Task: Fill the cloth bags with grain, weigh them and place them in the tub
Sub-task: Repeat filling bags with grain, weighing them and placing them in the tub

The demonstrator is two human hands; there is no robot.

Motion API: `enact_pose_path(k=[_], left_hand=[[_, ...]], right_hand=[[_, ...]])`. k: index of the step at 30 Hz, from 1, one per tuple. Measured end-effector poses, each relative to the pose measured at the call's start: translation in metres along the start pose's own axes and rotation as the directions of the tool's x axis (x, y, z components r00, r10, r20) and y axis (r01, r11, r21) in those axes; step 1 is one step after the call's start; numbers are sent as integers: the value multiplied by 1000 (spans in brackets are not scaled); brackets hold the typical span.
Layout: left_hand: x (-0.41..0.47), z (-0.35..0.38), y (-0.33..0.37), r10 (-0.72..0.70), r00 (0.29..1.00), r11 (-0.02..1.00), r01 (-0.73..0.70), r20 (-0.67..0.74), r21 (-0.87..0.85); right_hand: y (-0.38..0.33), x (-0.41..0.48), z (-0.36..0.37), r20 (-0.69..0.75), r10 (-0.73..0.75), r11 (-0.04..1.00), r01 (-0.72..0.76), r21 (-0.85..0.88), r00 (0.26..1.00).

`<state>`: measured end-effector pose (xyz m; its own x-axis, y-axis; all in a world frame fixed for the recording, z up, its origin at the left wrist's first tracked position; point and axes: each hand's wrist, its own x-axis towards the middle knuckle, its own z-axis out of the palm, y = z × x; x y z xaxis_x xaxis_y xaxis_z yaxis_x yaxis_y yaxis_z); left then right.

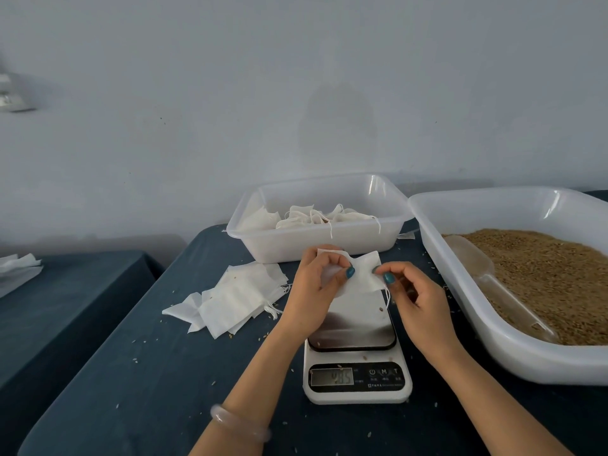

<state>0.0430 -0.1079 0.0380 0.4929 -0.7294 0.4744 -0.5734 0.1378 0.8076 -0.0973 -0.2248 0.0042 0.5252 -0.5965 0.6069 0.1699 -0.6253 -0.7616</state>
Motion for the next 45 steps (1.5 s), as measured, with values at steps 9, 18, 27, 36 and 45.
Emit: enact_pose_path(k=[9, 18, 27, 36, 45], left_hand=[[2, -2, -1, 5, 999, 1000, -6, -46, -17], [0, 0, 1, -17, 1000, 1000, 16, 15, 20], [1, -2, -1, -7, 998, 999, 4, -68, -42], [-2, -1, -4, -26, 1000, 1000, 26, 9, 5], [-3, -1, -3, 20, 1000, 998, -20, 2, 66]], right_hand=[[-1, 0, 1, 14, -43, 999, 43, -16, 999], [1, 2, -2, -87, -109, 987, 97, -129, 990], [5, 1, -4, -173, -221, 959, 181, -220, 960], [-2, -1, -1, -65, -283, 919, 251, -302, 957], [-3, -3, 0, -31, -222, 968, 217, -125, 974]])
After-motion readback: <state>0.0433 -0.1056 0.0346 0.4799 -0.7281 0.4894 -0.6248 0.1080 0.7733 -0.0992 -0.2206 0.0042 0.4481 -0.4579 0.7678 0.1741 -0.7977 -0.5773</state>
